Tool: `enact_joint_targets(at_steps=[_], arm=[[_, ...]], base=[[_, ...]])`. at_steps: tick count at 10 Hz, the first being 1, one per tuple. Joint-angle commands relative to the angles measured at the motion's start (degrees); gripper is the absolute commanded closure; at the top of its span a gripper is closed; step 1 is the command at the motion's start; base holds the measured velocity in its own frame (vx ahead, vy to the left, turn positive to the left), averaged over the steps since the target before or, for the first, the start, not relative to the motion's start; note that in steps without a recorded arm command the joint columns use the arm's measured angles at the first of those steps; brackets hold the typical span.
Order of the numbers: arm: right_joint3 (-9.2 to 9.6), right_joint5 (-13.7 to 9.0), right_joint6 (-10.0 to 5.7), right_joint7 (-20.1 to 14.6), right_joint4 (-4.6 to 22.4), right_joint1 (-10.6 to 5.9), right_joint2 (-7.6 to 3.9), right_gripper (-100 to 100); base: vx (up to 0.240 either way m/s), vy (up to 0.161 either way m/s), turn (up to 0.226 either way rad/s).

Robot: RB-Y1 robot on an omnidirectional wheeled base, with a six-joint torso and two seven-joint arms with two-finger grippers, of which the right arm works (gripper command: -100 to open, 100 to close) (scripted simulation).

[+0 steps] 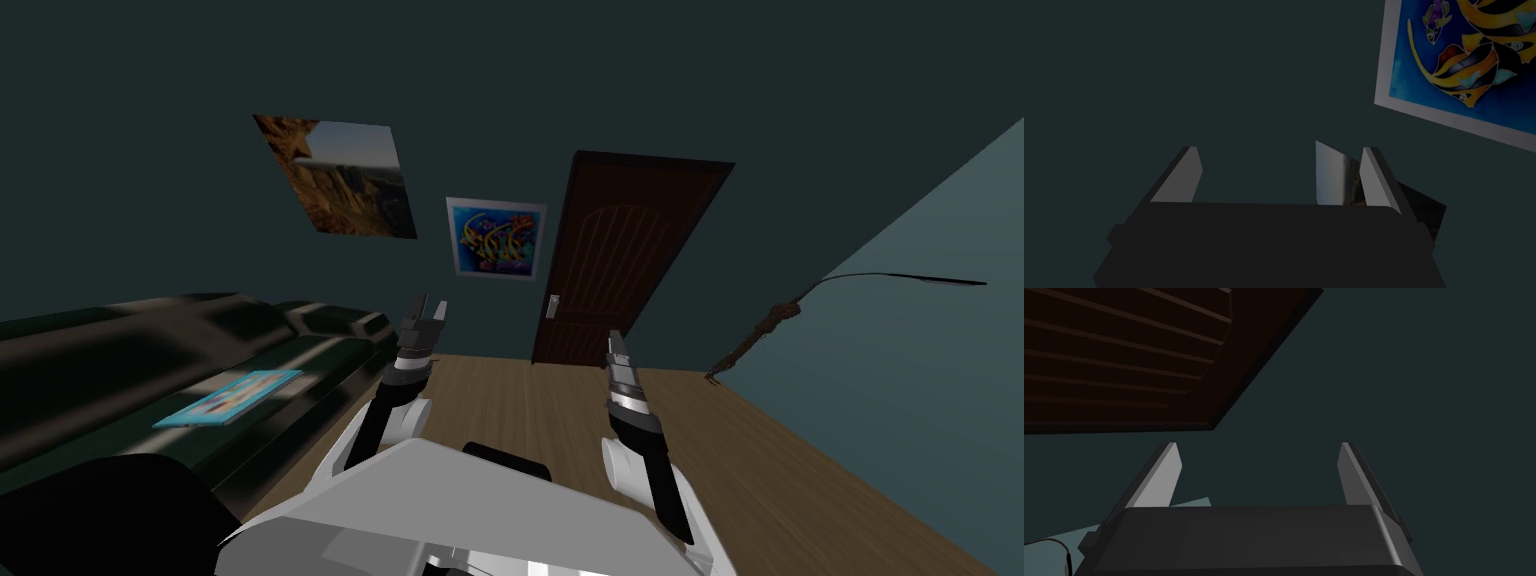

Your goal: Pull the door open

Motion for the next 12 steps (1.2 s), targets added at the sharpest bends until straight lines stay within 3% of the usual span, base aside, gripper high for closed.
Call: enact_joint_targets(at_steps=[1,12], arm=[[-0.32,1.05,0.13,1.11,1.92,-0.80,-0.75,-100],[-1.36,9.33,1.21,9.78,16.27,-6.72,-4.59,-100]], base=[[0.112,-0.003,0.005],[0.098,-0.003,0.006]])
